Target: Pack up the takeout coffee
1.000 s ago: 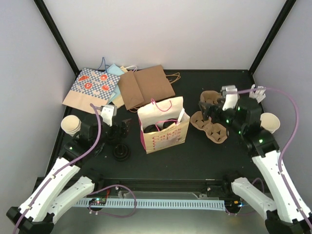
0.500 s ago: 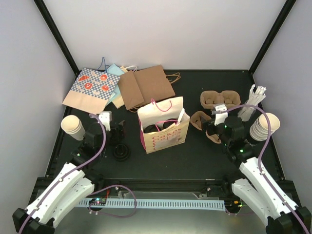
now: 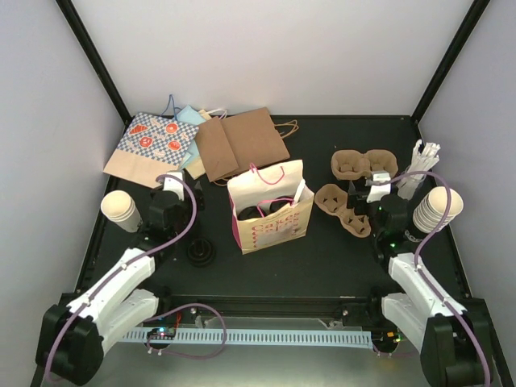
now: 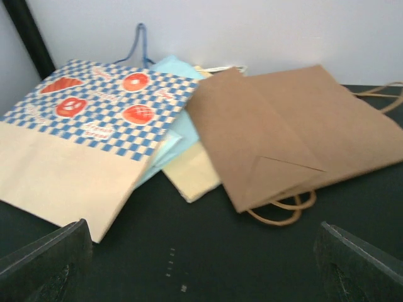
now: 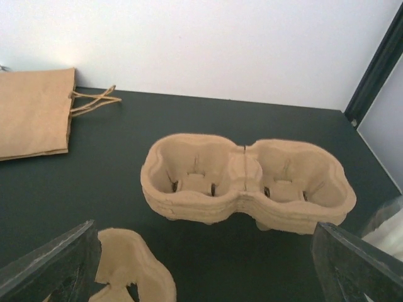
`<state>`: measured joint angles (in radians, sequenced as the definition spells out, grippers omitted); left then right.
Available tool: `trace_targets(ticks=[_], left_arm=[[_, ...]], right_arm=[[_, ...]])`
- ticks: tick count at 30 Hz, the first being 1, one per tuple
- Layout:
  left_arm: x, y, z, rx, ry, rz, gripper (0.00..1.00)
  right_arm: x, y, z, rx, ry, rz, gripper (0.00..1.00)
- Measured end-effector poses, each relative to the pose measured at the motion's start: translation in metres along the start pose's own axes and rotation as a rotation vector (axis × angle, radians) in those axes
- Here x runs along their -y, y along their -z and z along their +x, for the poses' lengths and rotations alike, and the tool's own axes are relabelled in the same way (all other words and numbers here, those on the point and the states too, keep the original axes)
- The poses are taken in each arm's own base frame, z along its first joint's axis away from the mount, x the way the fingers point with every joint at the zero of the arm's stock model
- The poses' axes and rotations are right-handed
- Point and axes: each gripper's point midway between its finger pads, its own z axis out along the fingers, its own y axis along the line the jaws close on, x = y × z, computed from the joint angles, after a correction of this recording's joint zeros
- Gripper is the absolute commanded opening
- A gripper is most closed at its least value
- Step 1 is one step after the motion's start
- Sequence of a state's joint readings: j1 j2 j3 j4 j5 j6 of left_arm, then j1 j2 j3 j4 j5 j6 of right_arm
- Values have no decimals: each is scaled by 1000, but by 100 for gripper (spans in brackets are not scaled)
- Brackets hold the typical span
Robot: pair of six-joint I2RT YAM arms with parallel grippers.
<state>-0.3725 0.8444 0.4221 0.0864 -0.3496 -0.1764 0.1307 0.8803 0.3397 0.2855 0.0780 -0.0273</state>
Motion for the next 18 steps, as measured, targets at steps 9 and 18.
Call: trace_targets(ticks=[9,18], left_arm=[[-31,-33,18,-32,-79,-106,99],[-49,-50,9,29,-108,-113,99]], right_arm=[[7,-16,33,41,-16,53,94],[28,-40,41,88,-40,123,99]])
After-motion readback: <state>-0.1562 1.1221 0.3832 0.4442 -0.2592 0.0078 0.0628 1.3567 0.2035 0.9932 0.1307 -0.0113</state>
